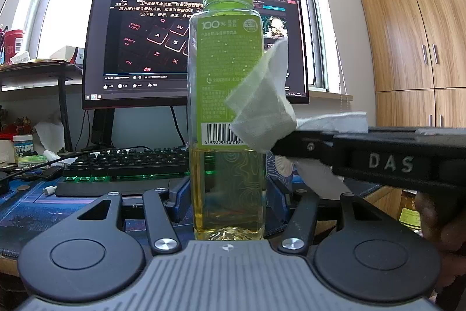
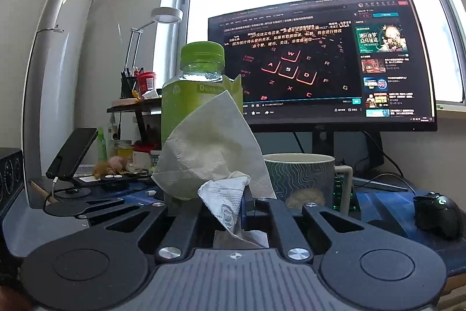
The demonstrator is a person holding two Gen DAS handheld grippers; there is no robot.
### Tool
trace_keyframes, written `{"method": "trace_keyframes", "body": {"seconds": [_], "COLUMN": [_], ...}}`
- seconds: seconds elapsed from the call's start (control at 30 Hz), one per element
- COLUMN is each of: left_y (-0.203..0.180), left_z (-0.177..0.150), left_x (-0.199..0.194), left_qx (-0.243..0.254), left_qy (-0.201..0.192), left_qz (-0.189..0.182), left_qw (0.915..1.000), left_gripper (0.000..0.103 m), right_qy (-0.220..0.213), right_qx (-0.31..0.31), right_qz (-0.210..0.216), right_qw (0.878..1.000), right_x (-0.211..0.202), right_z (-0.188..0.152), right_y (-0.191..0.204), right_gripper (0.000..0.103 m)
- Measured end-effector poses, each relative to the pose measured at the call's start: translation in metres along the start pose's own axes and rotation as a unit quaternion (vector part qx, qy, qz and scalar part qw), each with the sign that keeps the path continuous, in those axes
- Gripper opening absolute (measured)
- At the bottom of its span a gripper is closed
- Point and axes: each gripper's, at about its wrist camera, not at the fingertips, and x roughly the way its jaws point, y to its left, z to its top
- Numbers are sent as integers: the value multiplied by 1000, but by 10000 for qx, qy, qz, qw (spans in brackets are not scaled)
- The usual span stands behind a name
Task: Clean container
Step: 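Wipe the tissue down the bottle side beside the barcode, right gripper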
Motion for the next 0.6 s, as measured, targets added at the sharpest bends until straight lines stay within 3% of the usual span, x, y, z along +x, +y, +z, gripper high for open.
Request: {"method": "trace_keyframes", "body": {"seconds": [0.23, 0.6], "left_y": [1, 0], "left_z": [1, 0], "left_x": [0, 0], "left_qx": [-16, 16], "left_qy": [9, 2], "left_qz": [-3, -2], "left_qw": [10000, 10000], "left_gripper": [59, 59], "right_qy": [-217, -18], "right_qx": [-36, 39], "right_qz": [160, 8], "right_qw": [9996, 10000], "right_x": [-9, 0], "right_z": [8, 0], "right_y": [5, -3], "right_gripper": [9, 9]}}
